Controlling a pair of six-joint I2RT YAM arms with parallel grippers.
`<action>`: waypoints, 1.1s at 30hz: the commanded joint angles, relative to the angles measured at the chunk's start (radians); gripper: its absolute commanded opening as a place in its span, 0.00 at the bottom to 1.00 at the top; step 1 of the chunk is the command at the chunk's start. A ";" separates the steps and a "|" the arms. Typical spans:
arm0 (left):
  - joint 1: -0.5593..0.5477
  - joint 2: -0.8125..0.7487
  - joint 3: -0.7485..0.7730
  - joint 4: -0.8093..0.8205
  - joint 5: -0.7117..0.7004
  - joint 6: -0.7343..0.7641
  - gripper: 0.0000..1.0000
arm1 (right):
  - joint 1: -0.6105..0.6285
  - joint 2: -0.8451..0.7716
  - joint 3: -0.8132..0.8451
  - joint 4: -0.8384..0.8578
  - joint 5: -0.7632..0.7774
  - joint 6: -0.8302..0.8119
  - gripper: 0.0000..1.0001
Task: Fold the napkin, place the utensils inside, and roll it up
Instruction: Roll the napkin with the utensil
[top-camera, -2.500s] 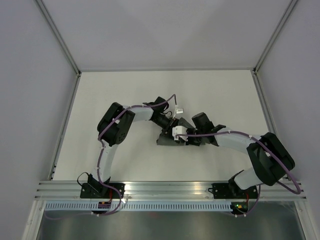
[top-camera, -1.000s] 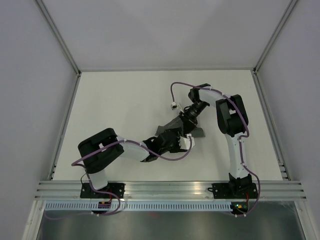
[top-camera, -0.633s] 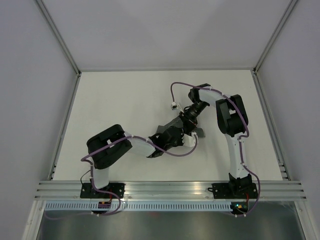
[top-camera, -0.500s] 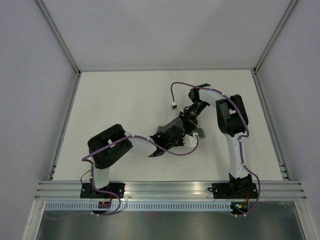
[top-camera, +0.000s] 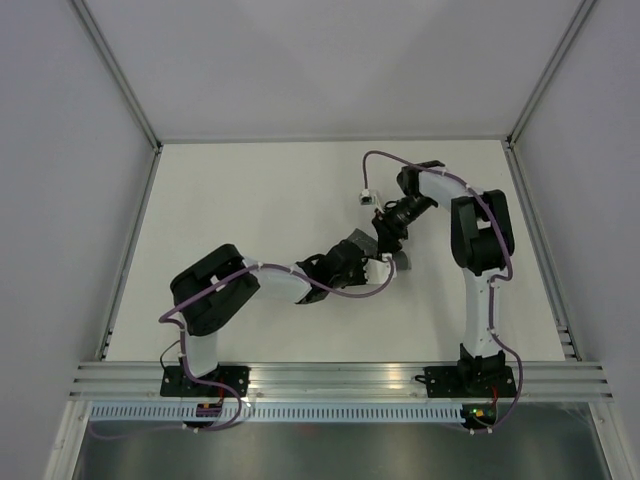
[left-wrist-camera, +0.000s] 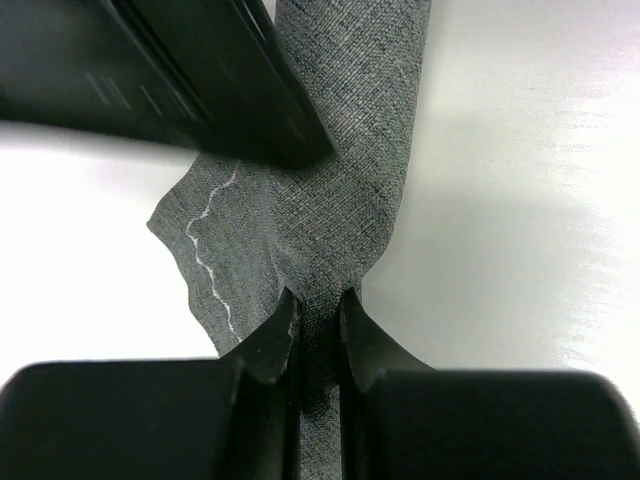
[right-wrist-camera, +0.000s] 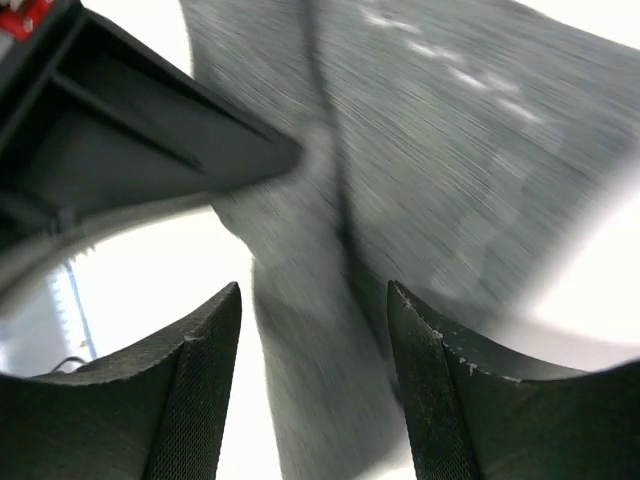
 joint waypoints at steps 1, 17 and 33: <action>0.012 -0.006 -0.006 -0.162 0.128 -0.139 0.02 | -0.101 -0.134 -0.009 0.087 -0.050 -0.003 0.66; 0.184 0.060 0.175 -0.537 0.658 -0.363 0.02 | -0.338 -0.746 -0.637 0.741 -0.082 0.092 0.70; 0.261 0.240 0.281 -0.697 0.899 -0.414 0.02 | 0.214 -0.970 -1.037 1.075 0.347 0.034 0.73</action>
